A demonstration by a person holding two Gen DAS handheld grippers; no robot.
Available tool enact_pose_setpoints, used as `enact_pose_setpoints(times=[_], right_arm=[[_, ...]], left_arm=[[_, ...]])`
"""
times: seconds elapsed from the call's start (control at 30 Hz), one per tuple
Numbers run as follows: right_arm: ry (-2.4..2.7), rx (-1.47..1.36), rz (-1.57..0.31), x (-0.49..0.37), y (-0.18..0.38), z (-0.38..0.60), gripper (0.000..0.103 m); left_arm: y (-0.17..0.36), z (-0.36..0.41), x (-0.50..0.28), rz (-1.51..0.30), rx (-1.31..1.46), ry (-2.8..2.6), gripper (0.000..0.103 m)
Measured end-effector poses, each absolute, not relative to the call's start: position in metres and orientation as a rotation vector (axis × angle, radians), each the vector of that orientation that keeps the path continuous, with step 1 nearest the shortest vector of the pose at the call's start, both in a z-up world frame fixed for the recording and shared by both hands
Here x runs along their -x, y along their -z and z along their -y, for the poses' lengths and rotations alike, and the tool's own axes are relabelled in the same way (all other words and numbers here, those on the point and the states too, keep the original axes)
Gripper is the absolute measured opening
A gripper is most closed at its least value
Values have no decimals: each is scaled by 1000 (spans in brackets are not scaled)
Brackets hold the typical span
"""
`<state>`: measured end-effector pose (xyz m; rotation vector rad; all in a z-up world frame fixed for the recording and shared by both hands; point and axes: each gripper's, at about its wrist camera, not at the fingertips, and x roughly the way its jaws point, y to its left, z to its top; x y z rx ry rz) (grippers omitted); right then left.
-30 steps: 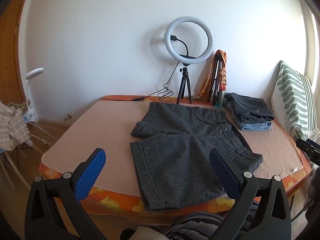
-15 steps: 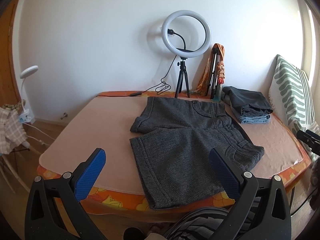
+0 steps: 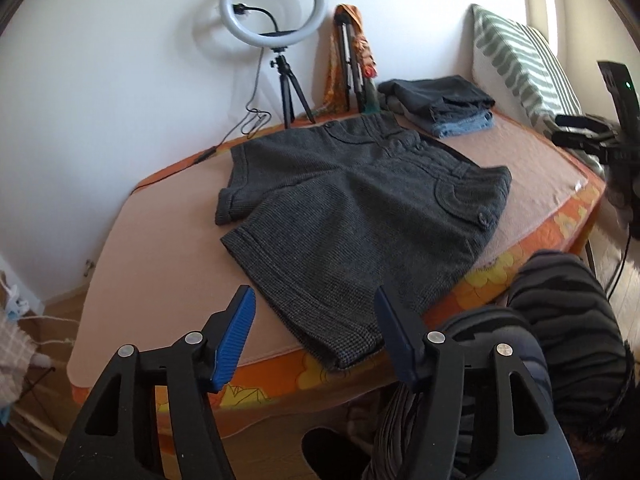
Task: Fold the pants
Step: 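Grasp the shorts' leg hem with the left gripper while the right gripper grasps the other hem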
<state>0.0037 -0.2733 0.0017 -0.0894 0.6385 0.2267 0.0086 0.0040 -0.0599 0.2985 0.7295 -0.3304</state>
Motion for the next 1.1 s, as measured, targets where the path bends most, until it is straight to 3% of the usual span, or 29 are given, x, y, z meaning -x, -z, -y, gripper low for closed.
enact_pose_setpoints(times=[0.27,0.5,0.83,1.03,1.1], right_arm=[[-352,235,-766,-32,28,266,100],[-459,428,-878,-45,62,240,83],[-526,618,-931,-58,94,212,77],[-530,653,-945,-68,104,208,69],[-549,653,-952,-67,105,207,60]], left_arm=[[93,11,0,-824,-477,484,55],[111,12,-10,-860,-504,514,43],[134,20,-14,-865,-603,548,42],[142,19,-24,-875,-580,555,22],[140,14,-27,-873,-528,576,19]])
